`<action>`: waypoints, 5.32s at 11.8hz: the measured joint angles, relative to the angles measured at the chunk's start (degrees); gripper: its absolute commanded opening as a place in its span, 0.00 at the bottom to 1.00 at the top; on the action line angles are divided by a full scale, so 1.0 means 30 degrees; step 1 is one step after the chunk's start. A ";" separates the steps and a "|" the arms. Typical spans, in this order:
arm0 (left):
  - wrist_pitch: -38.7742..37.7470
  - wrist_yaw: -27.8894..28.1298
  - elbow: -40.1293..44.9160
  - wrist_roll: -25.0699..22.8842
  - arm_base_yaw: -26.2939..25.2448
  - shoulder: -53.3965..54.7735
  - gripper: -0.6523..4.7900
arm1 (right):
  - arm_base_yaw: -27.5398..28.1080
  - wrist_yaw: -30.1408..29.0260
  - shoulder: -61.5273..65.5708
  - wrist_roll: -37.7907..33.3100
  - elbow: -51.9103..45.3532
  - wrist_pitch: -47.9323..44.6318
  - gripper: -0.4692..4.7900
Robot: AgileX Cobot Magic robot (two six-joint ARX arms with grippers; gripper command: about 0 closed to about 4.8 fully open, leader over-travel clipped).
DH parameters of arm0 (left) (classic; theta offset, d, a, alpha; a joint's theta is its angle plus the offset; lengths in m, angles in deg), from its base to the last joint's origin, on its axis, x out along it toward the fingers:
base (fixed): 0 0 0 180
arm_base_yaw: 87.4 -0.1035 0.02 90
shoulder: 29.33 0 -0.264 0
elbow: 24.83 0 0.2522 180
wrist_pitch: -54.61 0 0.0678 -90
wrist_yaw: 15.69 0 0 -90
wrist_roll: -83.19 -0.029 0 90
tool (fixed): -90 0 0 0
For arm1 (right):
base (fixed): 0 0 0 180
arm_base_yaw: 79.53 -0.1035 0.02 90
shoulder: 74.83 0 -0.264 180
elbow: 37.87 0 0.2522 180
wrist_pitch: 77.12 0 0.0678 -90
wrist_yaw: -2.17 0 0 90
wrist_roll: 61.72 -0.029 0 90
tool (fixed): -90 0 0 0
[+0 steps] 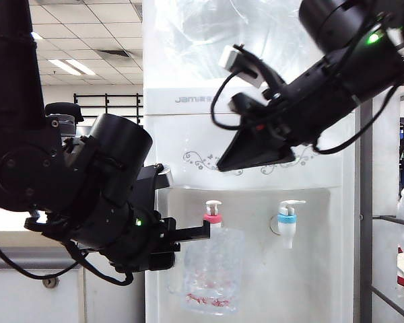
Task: Pick up the plastic mug from the left desk, go to the hot water outlet of the water dispenser, press the vertical switch to get some water, then put the mug back on the desk.
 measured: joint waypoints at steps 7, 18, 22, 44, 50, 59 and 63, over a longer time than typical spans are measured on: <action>-0.0007 -0.0029 0.0007 0.0007 0.0000 0.0000 0.11 | 0.0000 0.0204 0.2222 0.0131 0.0255 -0.0976 0.08; 0.0000 -0.0044 0.0007 0.0007 0.0000 0.0000 0.11 | 0.0007 0.1486 0.2798 0.0648 0.0270 -0.2302 0.08; 0.0000 -0.0044 0.0007 0.0007 0.0000 0.0000 0.11 | -0.0168 0.1508 0.4051 0.0648 0.0277 -0.2208 0.08; 0.0000 -0.0051 0.0007 0.0007 0.0000 0.0000 0.11 | -0.0393 0.2040 0.3606 0.0925 0.1486 -0.0736 0.08; 0.0000 -0.0044 0.0007 0.0007 0.0000 0.0000 0.11 | -0.0393 0.2135 0.3912 0.1078 0.1545 -0.0495 0.08; 0.0000 -0.0044 0.0007 0.0000 0.0000 0.0000 0.11 | -0.0408 0.2149 0.4350 0.1086 0.1552 -0.0576 0.08; 0.0000 -0.0044 0.0007 0.0007 0.0000 0.0000 0.11 | -0.0408 0.2164 0.4357 0.1078 0.1552 -0.0641 0.08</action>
